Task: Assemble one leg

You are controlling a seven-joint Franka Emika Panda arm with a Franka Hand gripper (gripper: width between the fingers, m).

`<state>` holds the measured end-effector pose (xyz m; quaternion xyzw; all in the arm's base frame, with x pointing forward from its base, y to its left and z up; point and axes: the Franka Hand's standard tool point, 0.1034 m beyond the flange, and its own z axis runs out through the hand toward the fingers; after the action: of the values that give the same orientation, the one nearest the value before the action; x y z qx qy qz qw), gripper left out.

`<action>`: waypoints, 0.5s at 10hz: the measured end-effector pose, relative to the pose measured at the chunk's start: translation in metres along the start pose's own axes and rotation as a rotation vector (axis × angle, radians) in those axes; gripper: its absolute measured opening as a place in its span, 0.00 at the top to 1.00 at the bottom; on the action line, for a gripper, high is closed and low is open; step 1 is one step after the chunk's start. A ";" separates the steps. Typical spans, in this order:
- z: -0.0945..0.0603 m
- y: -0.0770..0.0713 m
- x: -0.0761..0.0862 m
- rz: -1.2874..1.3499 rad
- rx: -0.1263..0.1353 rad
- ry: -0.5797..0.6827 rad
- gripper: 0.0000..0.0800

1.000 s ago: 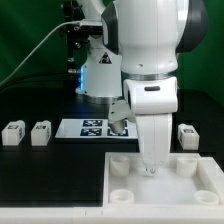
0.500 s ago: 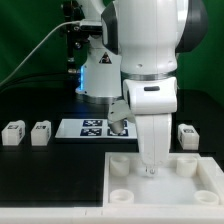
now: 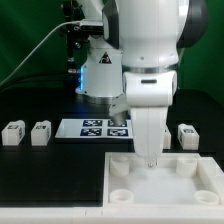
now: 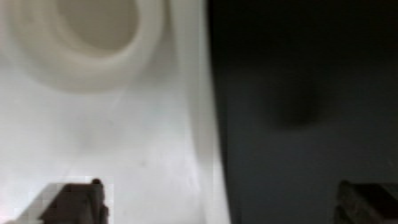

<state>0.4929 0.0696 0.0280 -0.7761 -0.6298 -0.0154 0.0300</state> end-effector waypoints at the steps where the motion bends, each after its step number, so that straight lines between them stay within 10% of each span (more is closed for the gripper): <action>1: -0.009 -0.005 0.008 0.034 -0.011 -0.001 0.19; 5: -0.033 -0.017 0.051 0.511 -0.032 0.026 0.19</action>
Offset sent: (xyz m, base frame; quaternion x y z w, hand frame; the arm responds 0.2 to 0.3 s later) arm -0.0132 0.0454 0.0291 0.0073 0.0161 0.2734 0.9617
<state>0.4870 0.1211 0.0641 -0.9102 -0.4122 -0.0274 0.0286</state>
